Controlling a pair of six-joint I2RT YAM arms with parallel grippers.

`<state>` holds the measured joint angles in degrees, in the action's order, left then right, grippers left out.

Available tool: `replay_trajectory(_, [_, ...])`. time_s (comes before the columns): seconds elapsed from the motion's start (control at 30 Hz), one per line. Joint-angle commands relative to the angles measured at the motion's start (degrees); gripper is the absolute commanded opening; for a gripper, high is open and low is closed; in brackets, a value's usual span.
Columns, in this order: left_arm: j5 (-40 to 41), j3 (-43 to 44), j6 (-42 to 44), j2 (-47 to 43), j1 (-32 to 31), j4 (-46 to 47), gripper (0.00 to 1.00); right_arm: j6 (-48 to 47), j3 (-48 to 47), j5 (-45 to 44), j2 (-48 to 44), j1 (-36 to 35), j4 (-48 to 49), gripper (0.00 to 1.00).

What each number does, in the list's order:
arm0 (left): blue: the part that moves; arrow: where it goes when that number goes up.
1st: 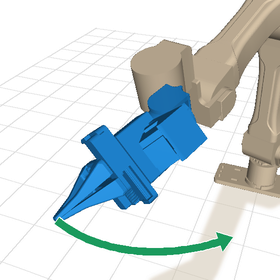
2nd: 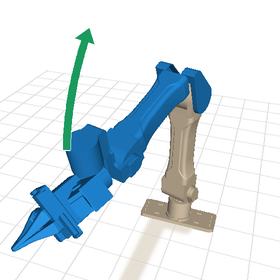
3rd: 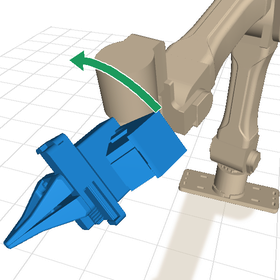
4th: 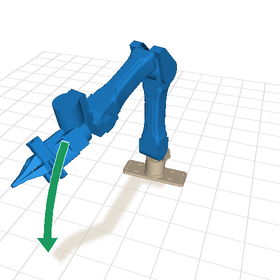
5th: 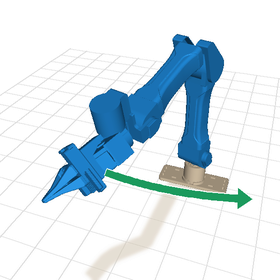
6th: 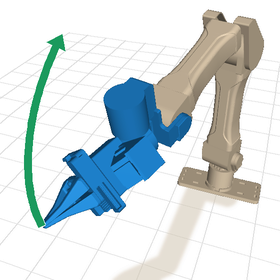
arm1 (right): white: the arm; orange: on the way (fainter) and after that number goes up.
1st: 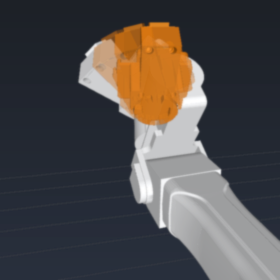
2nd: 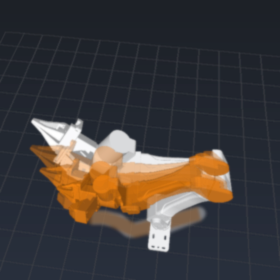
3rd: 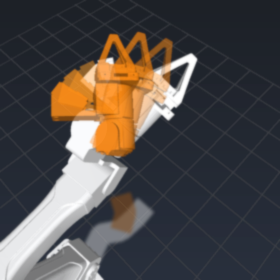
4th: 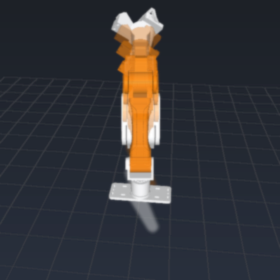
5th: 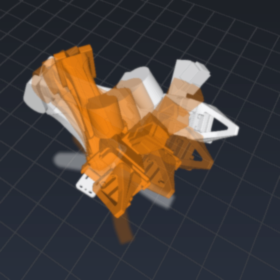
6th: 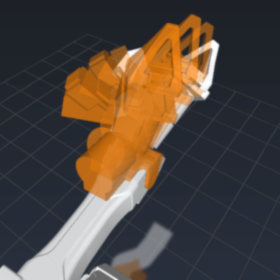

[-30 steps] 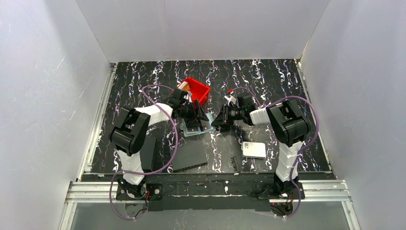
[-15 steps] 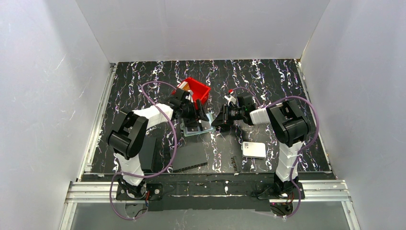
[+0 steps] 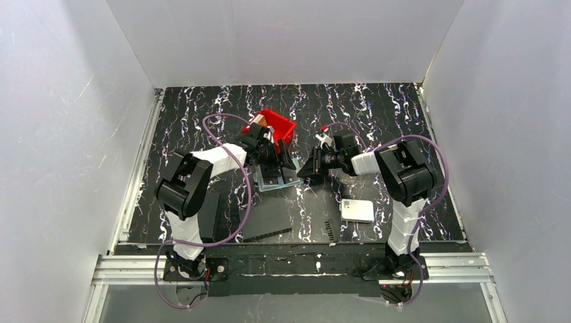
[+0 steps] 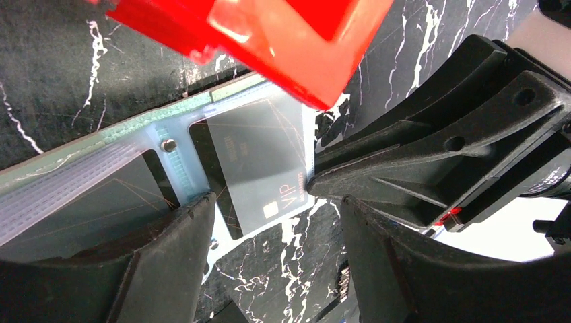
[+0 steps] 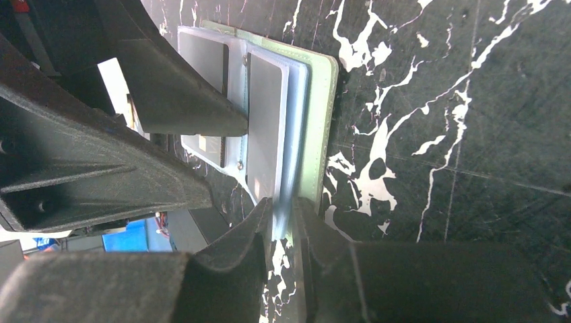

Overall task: Put the credit cards into the card holder
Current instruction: Insert the credit card into the card holder.

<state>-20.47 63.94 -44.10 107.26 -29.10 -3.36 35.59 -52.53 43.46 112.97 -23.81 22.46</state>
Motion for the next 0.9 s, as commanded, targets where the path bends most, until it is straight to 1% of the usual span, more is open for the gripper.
replay_trajectory(0.0, [-0.64, 0.79, 1.28, 1.97, 0.18, -0.20, 0.67, -0.86, -0.16, -1.15, -1.91, -0.36, -2.00, 0.26])
replay_trajectory(0.07, [-0.76, 0.06, 0.71, 1.44, 0.04, 1.29, 0.67, -0.98, -0.03, -1.57, -2.74, -0.36, -2.08, 0.27])
replay_trajectory(0.17, [0.16, -2.45, 0.10, -0.27, 0.09, 2.97, 0.66, -1.65, -0.28, -2.54, -4.29, -0.23, -3.90, 0.34])
replay_trajectory(0.23, [0.46, -4.09, -0.32, -1.24, 0.09, 5.48, 0.62, -1.84, -0.46, -3.12, -5.64, 0.02, -4.79, 0.37])
replay_trajectory(0.33, [0.25, -5.40, -1.41, -1.49, 0.10, 5.95, 0.57, -1.34, -0.34, -4.21, -8.04, 0.67, -5.65, 0.45])
replay_trajectory(0.4, [0.30, -6.01, -2.12, -1.60, 0.02, 5.91, 0.54, -1.60, -0.85, -4.51, -9.35, 0.87, -6.97, 0.47])
replay_trajectory(0.6, [1.28, -7.03, -2.23, -2.07, 0.10, 5.22, 0.50, -1.43, -2.05, -4.26, -8.83, 0.87, -7.68, 0.45])
replay_trajectory(0.77, [1.40, -7.37, -2.33, -1.75, 0.10, 5.01, 0.49, 1.12, -1.20, -1.58, -6.34, 0.47, -3.77, 0.40])
replay_trajectory(0.87, [1.40, -7.43, -2.36, -1.78, 0.10, 4.85, 0.49, 1.09, -1.04, -1.48, -5.66, 0.01, -3.35, 0.39])
